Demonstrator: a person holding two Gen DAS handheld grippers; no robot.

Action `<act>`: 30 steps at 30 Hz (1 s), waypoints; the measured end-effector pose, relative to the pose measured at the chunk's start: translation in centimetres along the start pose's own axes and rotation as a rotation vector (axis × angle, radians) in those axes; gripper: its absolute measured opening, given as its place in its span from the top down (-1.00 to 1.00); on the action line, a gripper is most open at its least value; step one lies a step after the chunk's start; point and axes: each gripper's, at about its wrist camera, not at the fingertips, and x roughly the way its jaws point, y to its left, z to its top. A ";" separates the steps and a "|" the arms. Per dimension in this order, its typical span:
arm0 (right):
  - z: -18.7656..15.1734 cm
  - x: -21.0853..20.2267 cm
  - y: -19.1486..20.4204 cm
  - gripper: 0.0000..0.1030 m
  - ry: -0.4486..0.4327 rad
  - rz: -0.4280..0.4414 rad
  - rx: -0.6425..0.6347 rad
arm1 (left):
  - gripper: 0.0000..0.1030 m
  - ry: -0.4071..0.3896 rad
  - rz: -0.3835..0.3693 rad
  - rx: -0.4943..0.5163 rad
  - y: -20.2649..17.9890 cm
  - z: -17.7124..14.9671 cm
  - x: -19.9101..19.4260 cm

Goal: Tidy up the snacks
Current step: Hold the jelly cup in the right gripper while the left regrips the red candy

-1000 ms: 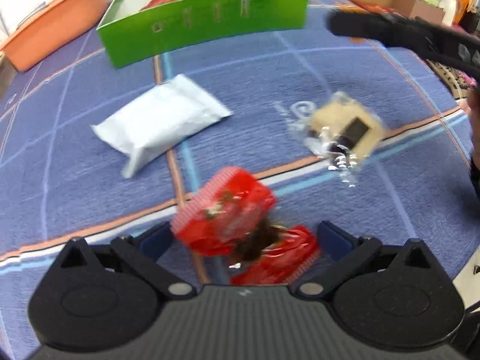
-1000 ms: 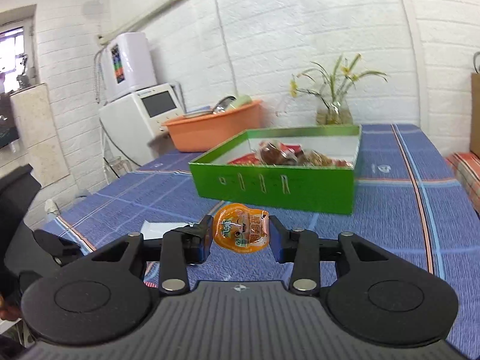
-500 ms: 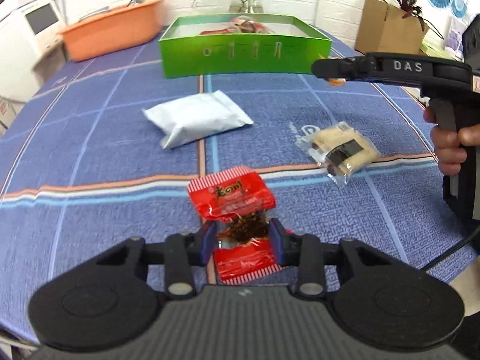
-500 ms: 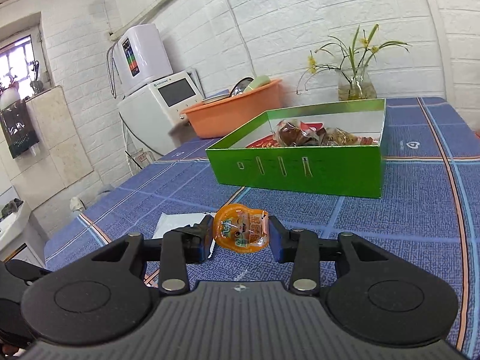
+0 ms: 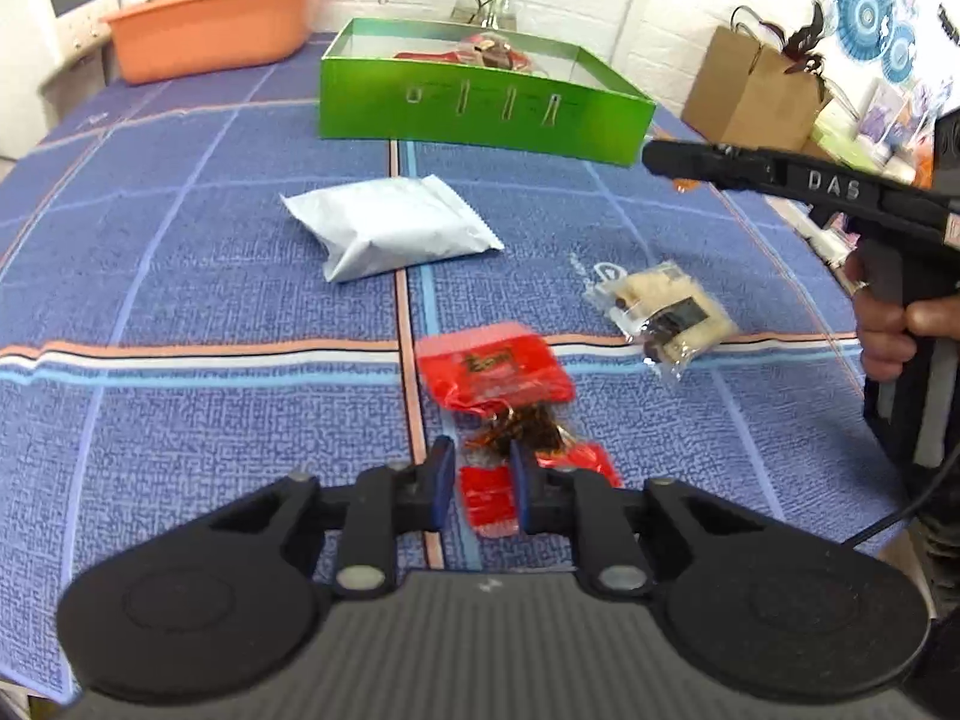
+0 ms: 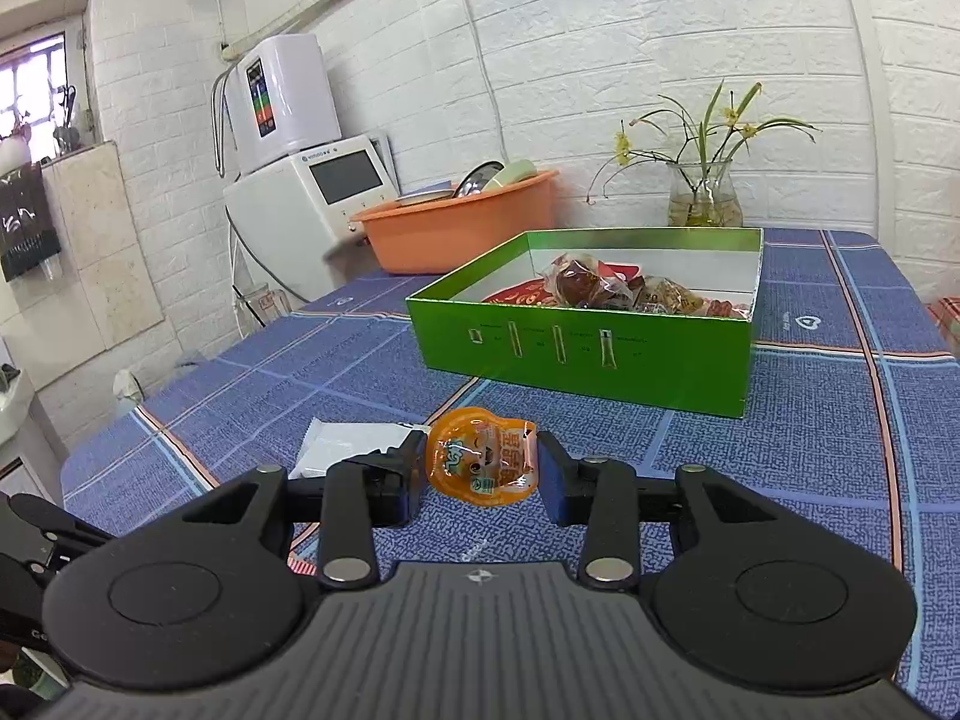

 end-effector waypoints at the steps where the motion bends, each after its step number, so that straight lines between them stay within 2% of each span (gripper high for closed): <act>1: 0.0 0.0 0.0 -0.30 0.002 -0.007 0.000 | 0.21 0.011 -0.036 -0.019 0.5 0.3 0.0; 2: 0.0 0.1 -0.1 -0.30 0.004 -0.014 0.004 | -0.62 0.031 -0.077 -0.033 1.1 0.6 0.0; 3: 0.0 0.1 -0.2 -0.30 0.004 -0.024 0.013 | -0.86 0.070 -0.121 -0.038 1.4 0.9 0.3; 4: 0.0 0.1 -0.3 -0.30 0.005 -0.033 0.023 | -0.98 0.096 -0.143 -0.031 1.4 1.2 0.5; 6: -0.1 0.1 -0.5 -0.30 0.007 -0.051 0.036 | -0.98 0.124 -0.146 0.017 0.5 1.8 0.8; 10: -0.2 0.3 -0.8 -0.31 0.013 -0.080 0.048 | -0.98 0.142 -0.072 0.107 -2.1 2.9 2.6; 11: -0.2 0.5 -0.9 -0.31 0.017 -0.079 0.054 | -0.99 0.154 -0.034 0.128 -2.7 3.0 3.4; 13: -0.1 0.7 -1.0 -0.31 0.026 -0.061 0.059 | -1.00 0.145 0.091 0.218 -4.2 2.7 4.5; 14: 0.0 0.8 -1.0 -0.31 0.025 -0.048 0.053 | -0.99 0.121 0.105 0.250 -4.8 2.4 4.5; 15: 0.2 0.9 -1.0 -0.31 0.020 -0.034 0.044 | -0.99 0.122 0.087 0.248 -4.9 2.2 4.6; 17: 0.4 0.7 -1.1 -0.31 -0.001 -0.007 0.037 | -0.98 0.105 0.102 0.234 -5.2 1.7 4.4; 18: 0.5 0.6 -1.2 -0.31 -0.014 0.005 0.041 | -0.93 0.104 0.104 0.229 -5.1 1.7 4.2; 19: 0.4 0.5 -1.4 -0.31 -0.025 0.017 0.049 | -0.59 0.088 0.109 0.225 -5.2 1.7 3.7; 20: 0.3 0.3 -1.6 -0.31 -0.035 0.030 0.060 | -0.13 0.068 0.113 0.228 -5.5 1.7 3.1; 22: 0.0 0.1 -2.2 -0.31 -0.045 0.046 0.085 | -0.09 0.119 0.092 0.208 -5.6 1.8 2.7; 26: -0.3 0.0 -3.2 -0.31 -0.038 0.063 0.138 | -0.07 0.123 0.107 0.193 -6.0 0.9 1.8; 30: -0.3 -0.9 -3.0 -0.30 -0.065 0.079 0.124 | -0.07 0.127 0.121 0.166 -5.8 0.7 1.5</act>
